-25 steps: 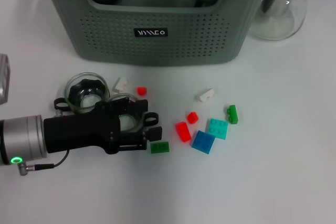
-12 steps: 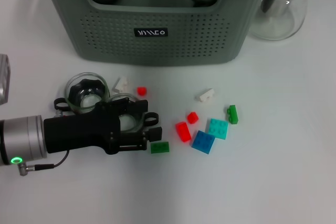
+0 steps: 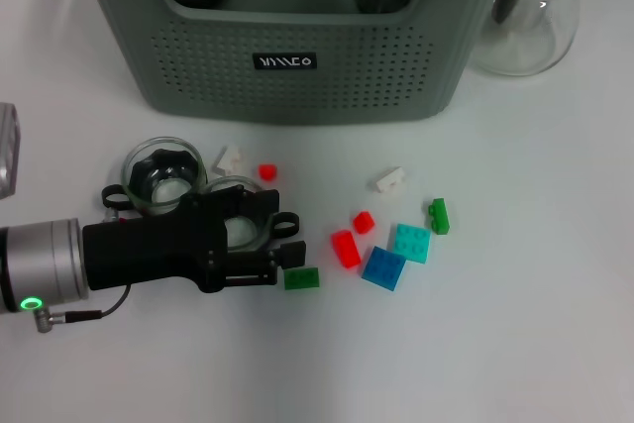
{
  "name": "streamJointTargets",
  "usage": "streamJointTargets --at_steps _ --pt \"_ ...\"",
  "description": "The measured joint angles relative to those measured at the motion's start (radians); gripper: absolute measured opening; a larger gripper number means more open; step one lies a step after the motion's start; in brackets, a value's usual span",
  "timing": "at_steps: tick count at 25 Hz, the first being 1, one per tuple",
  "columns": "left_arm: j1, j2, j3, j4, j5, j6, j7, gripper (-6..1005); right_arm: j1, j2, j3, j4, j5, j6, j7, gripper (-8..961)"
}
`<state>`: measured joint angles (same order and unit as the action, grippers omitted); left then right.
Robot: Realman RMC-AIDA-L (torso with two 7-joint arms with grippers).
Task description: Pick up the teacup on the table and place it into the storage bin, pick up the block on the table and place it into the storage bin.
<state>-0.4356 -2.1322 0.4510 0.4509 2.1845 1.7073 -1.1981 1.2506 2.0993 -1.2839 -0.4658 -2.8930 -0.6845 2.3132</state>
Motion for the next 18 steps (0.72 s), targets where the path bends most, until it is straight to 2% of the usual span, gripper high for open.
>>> streamJointTargets --at_steps 3,8,16,18 --pt "0.000 0.000 0.000 0.000 0.000 0.001 0.000 858 -0.028 0.001 0.001 -0.080 0.001 -0.039 0.000 308" --pt "0.001 0.001 0.000 0.000 -0.002 0.005 0.000 858 -0.070 0.001 0.004 -0.239 0.010 -0.131 0.005 523" --pt "0.002 0.005 -0.014 0.002 -0.003 0.011 -0.001 858 -0.156 -0.002 0.012 -0.562 0.075 -0.326 0.043 769" --pt "0.002 0.005 -0.015 0.004 -0.003 0.011 -0.001 858 -0.176 -0.003 0.019 -0.637 0.103 -0.366 0.061 770"
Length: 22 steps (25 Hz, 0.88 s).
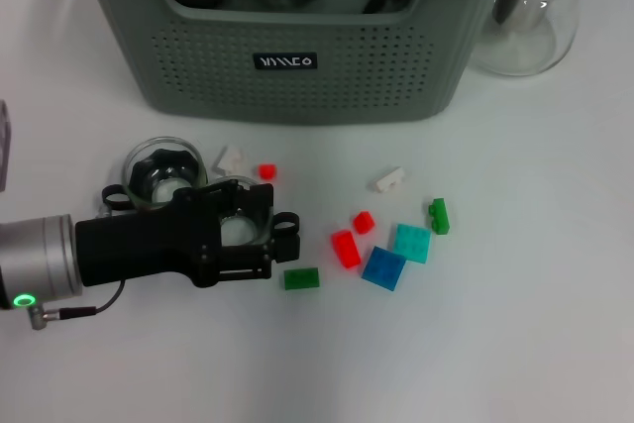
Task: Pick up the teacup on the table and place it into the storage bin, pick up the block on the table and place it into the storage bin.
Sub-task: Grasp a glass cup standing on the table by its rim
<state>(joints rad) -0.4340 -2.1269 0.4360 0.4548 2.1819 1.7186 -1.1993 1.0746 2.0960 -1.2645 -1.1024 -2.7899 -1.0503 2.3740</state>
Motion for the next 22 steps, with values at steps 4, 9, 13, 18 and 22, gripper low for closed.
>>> streamJointTargets --at_steps 4,9,13,18,22 --pt "0.000 0.002 -0.001 0.002 0.000 0.005 0.000 858 -0.031 -0.002 0.060 -0.128 0.076 -0.094 0.012 773" --pt "0.000 0.008 -0.014 0.005 0.000 0.019 -0.001 858 -0.100 -0.023 0.152 -0.259 0.292 -0.235 -0.027 777" --pt "0.000 0.021 -0.033 0.018 0.007 0.039 -0.011 858 -0.181 -0.049 0.224 -0.307 0.550 -0.349 -0.097 780" --pt "0.010 0.040 -0.039 0.087 0.010 0.067 -0.068 858 -0.311 -0.064 0.306 -0.308 0.829 -0.524 -0.216 783" --pt "0.024 0.053 -0.039 0.177 0.010 0.075 -0.119 858 -0.409 -0.059 0.332 -0.305 0.925 -0.634 -0.273 785"
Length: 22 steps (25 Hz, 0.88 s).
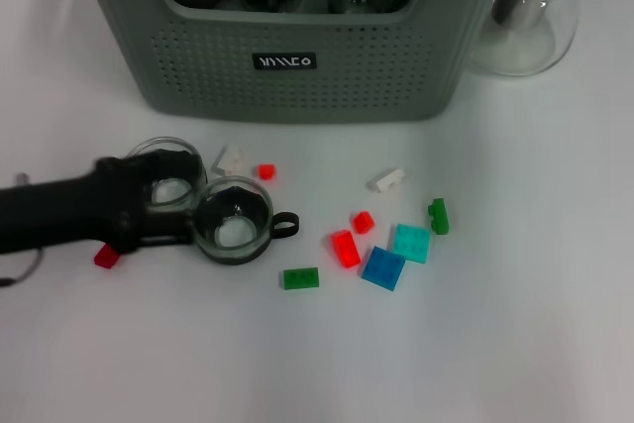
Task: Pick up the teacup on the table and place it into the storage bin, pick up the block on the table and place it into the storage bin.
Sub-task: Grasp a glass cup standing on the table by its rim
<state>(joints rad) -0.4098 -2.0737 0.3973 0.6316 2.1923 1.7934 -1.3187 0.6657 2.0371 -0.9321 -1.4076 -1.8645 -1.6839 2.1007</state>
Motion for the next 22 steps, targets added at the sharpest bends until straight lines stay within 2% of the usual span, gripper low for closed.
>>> streamJointTargets --at_steps 3,7,11,15,18,22 --pt "0.005 0.011 0.000 0.078 0.001 0.001 -0.055 858 -0.059 0.007 0.008 0.002 0.022 -0.062 -0.042 787" --pt "0.002 0.020 0.003 0.187 0.022 -0.001 -0.145 858 -0.093 0.004 0.008 0.035 0.004 -0.188 -0.116 866" --pt "-0.026 0.020 0.012 0.294 0.091 -0.015 -0.228 858 -0.076 -0.013 0.003 0.134 -0.069 -0.281 -0.156 944" --pt "-0.078 0.016 0.026 0.366 0.185 -0.060 -0.322 858 -0.042 -0.023 -0.002 0.260 -0.179 -0.287 -0.189 945" --pt "-0.117 0.014 0.063 0.399 0.257 -0.110 -0.412 858 -0.007 -0.023 0.003 0.342 -0.237 -0.279 -0.205 945" --pt "-0.157 0.015 0.155 0.426 0.339 -0.171 -0.563 858 0.013 -0.010 0.000 0.366 -0.275 -0.264 -0.209 944"
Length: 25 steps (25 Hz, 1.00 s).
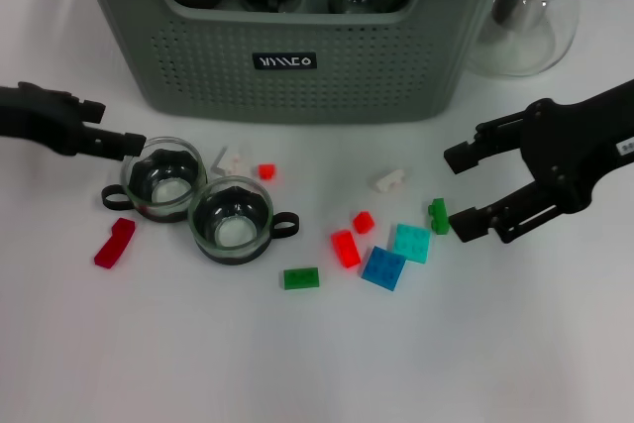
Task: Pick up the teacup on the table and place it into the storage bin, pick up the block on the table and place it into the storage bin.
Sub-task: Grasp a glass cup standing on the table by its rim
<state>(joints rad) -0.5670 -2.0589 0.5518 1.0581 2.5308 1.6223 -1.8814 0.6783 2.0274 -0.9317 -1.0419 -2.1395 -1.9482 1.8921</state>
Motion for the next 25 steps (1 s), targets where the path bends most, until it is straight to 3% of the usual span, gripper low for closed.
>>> streamJointTargets --at_steps 6,11,20,25 --pt "-0.044 -0.003 0.140 0.046 0.092 -0.039 -0.209 858 0.011 0.005 0.003 0.002 -0.013 0.010 0.004 945" --pt "-0.063 -0.030 0.269 0.075 0.162 -0.076 -0.300 858 0.015 -0.001 0.008 0.013 -0.014 0.016 0.003 945" --pt "-0.075 -0.085 0.382 0.068 0.273 -0.171 -0.367 858 0.018 -0.006 0.006 0.028 -0.014 0.036 -0.004 944" --pt "-0.070 -0.099 0.406 0.068 0.295 -0.185 -0.376 859 0.017 -0.006 0.001 0.028 -0.016 0.045 -0.006 944"
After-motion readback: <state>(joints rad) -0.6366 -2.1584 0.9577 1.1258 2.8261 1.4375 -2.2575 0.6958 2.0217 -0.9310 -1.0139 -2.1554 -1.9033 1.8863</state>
